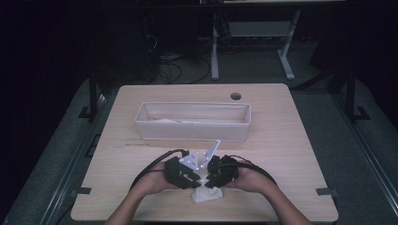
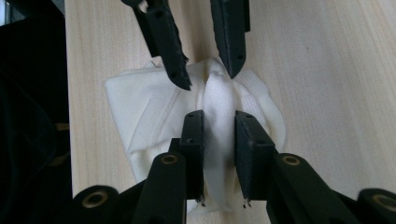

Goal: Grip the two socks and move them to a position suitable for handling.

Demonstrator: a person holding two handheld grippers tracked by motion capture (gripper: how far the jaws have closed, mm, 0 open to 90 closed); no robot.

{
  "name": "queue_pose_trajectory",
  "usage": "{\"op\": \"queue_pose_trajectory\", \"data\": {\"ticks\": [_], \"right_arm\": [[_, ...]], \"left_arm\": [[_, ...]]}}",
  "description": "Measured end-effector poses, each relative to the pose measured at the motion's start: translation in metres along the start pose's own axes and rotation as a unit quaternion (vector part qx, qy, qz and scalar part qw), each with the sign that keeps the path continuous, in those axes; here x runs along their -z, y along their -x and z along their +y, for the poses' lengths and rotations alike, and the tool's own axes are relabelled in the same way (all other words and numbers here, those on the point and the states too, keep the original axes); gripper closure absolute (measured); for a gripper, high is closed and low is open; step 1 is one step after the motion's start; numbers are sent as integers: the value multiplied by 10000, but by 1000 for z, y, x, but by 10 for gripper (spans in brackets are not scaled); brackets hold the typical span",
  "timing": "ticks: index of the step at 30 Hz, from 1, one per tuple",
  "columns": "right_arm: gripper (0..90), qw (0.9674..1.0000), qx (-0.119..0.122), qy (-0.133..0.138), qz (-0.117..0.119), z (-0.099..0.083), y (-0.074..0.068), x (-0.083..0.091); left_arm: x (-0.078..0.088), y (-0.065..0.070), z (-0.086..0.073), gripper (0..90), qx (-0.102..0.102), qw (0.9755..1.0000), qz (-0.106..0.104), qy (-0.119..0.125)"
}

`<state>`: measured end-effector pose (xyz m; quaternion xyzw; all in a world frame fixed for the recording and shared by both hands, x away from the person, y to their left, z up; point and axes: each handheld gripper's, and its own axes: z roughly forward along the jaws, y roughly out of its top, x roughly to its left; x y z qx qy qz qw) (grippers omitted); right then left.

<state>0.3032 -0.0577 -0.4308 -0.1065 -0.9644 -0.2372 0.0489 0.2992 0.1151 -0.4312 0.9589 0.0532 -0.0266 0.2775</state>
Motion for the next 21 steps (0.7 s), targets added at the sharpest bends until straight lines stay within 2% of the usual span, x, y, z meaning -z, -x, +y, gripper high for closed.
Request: {"op": "queue_pose_trajectory", "data": {"ticks": [4, 8, 11, 15, 16, 19, 20, 21], "right_arm": [[680, 10000, -28, 58, 39, -3, 1, 2], [632, 9999, -57, 150, -36, -7, 0, 6], [610, 9995, -55, 264, -154, -9, -3, 16], [598, 9984, 70, 408, -382, -9, -6, 28], [602, 9976, 156, 481, -465, -9, -7, 32], [667, 9960, 364, 666, -482, -11, -16, 41], [705, 9964, 468, 625, -323, -12, -19, 41], [734, 9963, 550, 589, -288, -12, -21, 40]], "left_arm": [[-2, -2, 0, 716, 70, 10000, 25, -9], [-5, -3, -1, 721, 89, 9999, 23, -78], [-6, -3, 0, 722, 79, 9999, 46, -81], [-6, -2, 1, 722, 87, 9999, 27, -72], [-6, -2, 2, 722, 91, 9999, 10, -92], [-7, -2, 2, 722, 152, 9999, 1, -59], [-7, -3, 2, 722, 113, 9999, -8, -105], [-7, -3, 2, 722, 117, 9999, -6, -102]]}}
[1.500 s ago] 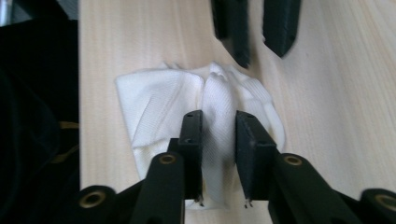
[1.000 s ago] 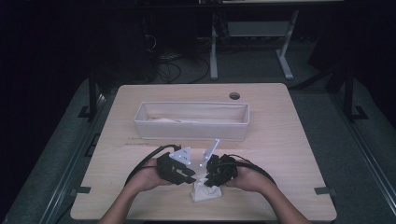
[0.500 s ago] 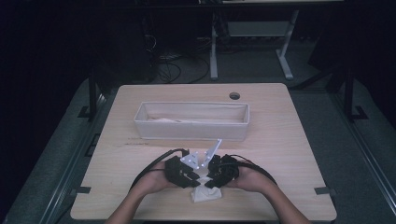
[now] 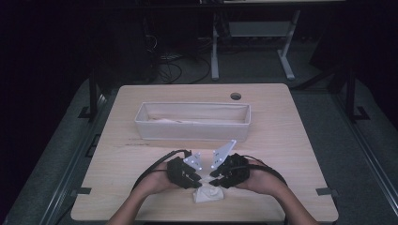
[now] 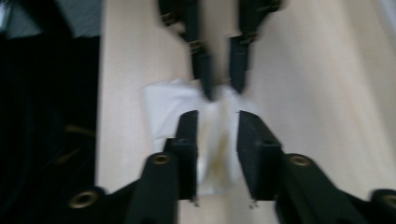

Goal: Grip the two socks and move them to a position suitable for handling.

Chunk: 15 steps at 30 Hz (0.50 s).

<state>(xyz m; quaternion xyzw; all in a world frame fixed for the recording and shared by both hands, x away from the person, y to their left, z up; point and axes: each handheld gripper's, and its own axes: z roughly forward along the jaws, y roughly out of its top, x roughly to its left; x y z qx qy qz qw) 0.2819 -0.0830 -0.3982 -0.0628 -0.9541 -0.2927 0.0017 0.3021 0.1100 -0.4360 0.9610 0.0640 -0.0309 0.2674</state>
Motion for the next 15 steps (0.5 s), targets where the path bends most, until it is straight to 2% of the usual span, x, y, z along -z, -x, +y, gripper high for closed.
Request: {"op": "queue_pose_trajectory", "data": {"ticks": [3, 4, 6, 10, 13, 15], "right_arm": [[765, 9994, 154, -316, 55, 0, -4, -9], [765, 9987, 134, -493, -56, 0, -5, -13], [762, 9979, 93, -637, -115, -1, -3, -18], [771, 9969, 121, -754, -171, -1, 1, -26], [827, 9961, 88, -868, -144, -1, 0, -30], [869, 9960, 87, -889, -103, 0, 0, -31]], "left_arm": [[0, 0, 0, 731, -7, 10000, 0, 2], [0, 0, 0, 733, -3, 10000, 5, 5], [0, 0, 0, 745, -29, 10000, 13, -18], [0, -1, -1, 745, -22, 10000, -12, -3], [2, -2, -1, 766, 9, 10000, -39, 53], [3, -3, -1, 784, -3, 10000, -26, -26]]}}
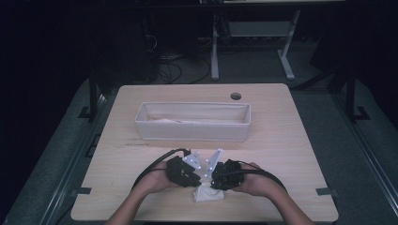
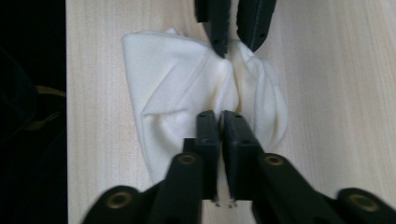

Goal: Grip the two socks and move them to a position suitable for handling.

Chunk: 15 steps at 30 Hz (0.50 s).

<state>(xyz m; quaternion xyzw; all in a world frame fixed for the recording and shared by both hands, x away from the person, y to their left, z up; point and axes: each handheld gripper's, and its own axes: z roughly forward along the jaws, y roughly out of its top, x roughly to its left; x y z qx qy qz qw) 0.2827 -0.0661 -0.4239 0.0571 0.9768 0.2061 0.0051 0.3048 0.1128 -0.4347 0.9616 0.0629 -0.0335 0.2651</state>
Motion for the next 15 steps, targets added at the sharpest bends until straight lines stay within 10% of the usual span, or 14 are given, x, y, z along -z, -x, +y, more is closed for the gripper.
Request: {"op": "queue_pose_trajectory", "data": {"ticks": [15], "right_arm": [[879, 9986, -46, 430, -292, 2, 0, 25]], "left_arm": [[-4, 1, 1, 853, -29, 9999, 18, -95]]}}
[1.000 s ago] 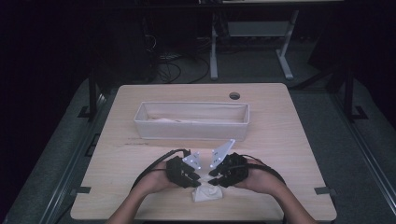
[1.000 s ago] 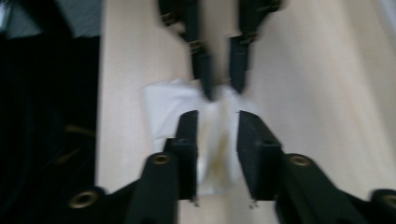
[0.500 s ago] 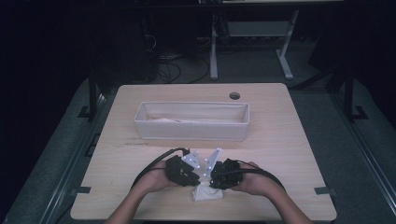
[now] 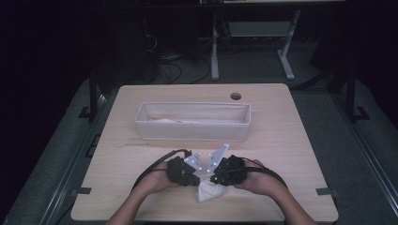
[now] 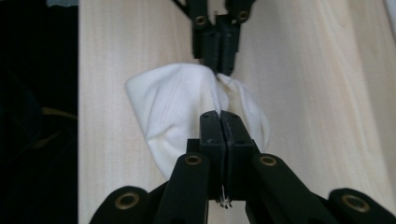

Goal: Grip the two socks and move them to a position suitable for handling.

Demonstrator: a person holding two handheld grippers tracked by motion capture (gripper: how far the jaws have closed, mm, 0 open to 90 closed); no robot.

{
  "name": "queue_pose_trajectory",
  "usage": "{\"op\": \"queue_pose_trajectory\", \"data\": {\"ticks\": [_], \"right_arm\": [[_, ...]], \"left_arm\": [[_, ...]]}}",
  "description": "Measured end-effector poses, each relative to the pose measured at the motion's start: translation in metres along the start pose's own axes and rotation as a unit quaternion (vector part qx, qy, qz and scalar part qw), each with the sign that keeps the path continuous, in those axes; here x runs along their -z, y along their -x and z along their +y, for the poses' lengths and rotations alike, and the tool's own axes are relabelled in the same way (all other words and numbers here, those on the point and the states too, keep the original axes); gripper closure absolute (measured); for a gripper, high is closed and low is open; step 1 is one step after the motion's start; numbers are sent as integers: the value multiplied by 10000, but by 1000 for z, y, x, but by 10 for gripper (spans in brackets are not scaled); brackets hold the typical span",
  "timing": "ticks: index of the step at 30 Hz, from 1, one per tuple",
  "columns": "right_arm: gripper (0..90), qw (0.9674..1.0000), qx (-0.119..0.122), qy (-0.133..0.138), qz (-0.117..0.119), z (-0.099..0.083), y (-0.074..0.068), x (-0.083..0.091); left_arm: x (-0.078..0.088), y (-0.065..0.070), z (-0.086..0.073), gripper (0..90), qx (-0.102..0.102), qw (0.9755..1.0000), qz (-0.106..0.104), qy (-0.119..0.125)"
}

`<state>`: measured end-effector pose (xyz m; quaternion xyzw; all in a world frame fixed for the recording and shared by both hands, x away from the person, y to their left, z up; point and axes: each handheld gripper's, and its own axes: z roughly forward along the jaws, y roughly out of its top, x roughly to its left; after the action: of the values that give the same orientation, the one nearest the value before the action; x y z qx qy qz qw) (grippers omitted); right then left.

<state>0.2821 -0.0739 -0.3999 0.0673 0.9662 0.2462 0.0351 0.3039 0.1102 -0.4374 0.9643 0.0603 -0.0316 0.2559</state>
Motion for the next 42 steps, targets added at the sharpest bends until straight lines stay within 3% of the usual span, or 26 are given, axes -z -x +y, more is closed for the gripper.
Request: {"op": "queue_pose_trajectory", "data": {"ticks": [4, 12, 16, 22, 24, 29, 33, 36, 40, 42], "right_arm": [[879, 9997, -194, -75, -119, -2, 3, -6], [877, 9992, -356, -85, -188, -5, 8, -19], [877, 9989, -405, -129, -193, -5, 10, -23], [874, 9978, -594, -210, -198, -6, 15, -27], [874, 9971, -702, -222, -173, -6, 18, -30], [874, 9965, -795, -247, -99, -7, 22, -34], [847, 9961, -854, -196, -75, -7, 22, -34], [832, 9961, -855, -106, -166, -9, 21, -26], [803, 9976, -621, 82, -278, -11, 17, -10], [790, 9985, -486, 152, -209, -12, 15, -3]], "left_arm": [[0, 0, 0, 853, 11, 10000, 1, 10], [5, -1, -3, 852, 10, 10000, 9, 60], [14, 0, -5, 848, 53, 9997, 58, 246], [25, 6, -1, 844, -68, 9987, 10, 510], [26, 8, 1, 840, -199, 9985, -11, 503], [18, 15, 7, 832, -291, 9976, -147, 618], [8, 15, 9, 827, -317, 9985, -163, 417], [6, 13, 9, 824, -276, 9987, -145, 393], [7, 11, 9, 824, -252, 9990, -91, 364], [7, 10, 9, 824, -254, 9991, -51, 338]]}}
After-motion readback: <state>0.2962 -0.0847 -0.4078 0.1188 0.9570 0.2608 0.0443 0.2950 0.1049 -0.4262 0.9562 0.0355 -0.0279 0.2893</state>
